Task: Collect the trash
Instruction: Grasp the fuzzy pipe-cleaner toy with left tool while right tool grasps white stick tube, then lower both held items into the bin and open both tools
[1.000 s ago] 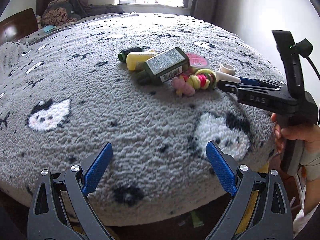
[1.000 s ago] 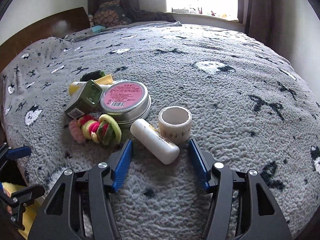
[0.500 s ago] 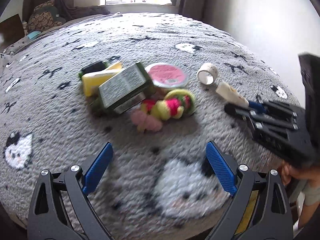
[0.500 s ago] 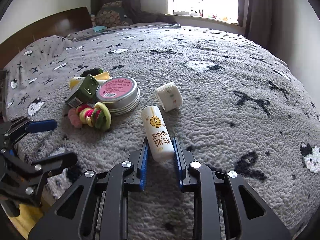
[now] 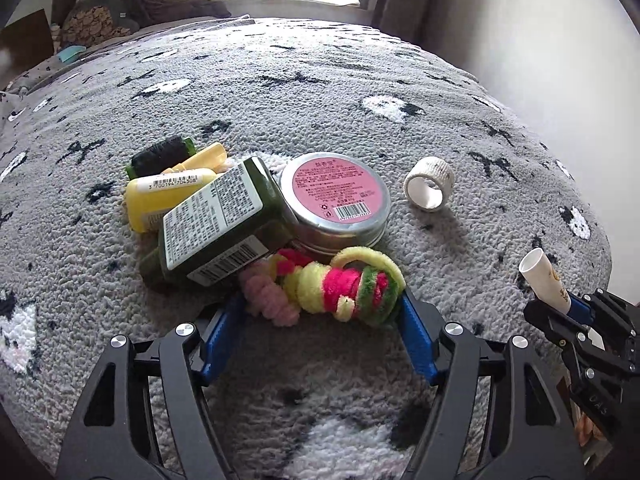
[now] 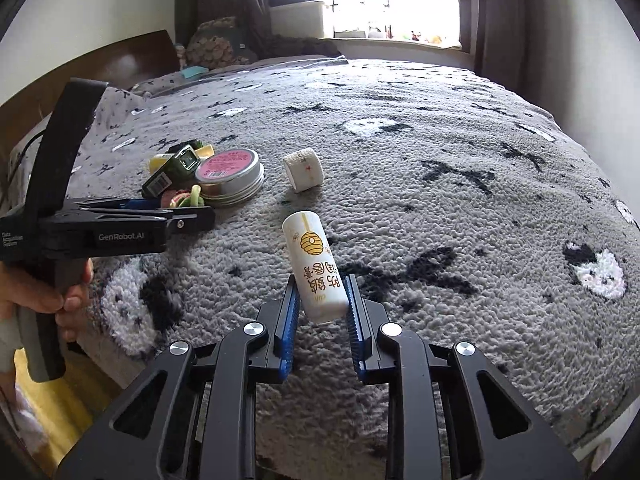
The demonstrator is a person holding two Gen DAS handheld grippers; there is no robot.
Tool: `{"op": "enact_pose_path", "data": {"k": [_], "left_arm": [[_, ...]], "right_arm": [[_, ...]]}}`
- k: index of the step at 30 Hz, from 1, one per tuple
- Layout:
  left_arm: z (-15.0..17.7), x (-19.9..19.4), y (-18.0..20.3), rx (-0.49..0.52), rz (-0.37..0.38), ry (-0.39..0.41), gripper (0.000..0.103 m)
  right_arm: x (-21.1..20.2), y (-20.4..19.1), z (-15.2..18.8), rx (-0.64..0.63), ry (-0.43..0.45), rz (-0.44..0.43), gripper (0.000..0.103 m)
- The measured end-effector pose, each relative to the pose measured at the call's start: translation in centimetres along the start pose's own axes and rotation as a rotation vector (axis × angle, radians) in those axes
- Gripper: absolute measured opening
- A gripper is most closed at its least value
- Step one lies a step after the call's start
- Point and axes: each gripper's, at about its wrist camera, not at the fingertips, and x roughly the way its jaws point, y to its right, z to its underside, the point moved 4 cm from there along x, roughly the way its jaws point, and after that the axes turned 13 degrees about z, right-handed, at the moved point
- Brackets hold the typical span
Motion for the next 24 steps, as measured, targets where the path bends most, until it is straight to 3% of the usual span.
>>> {"op": "enact_pose_path", "data": {"k": [10, 17, 24], "left_arm": [[3.1, -5.5, 3.0, 0.102, -0.011, 0.045, 0.067], [6.0, -10.0, 4.7, 0.161, -0.062, 0.104, 0.067], [9.8, -12.8, 6.1, 0.186, -0.048, 0.129, 0.067]], "right_arm": [[-3.5, -0.5, 0.5, -0.002, 0.055, -0.011, 0.023], [-7.3, -1.3, 1.1, -0.025, 0.110, -0.019, 0.023], [-10.4, -2.6, 3.1, -0.062, 0.122, -0.064, 0.023]]}}
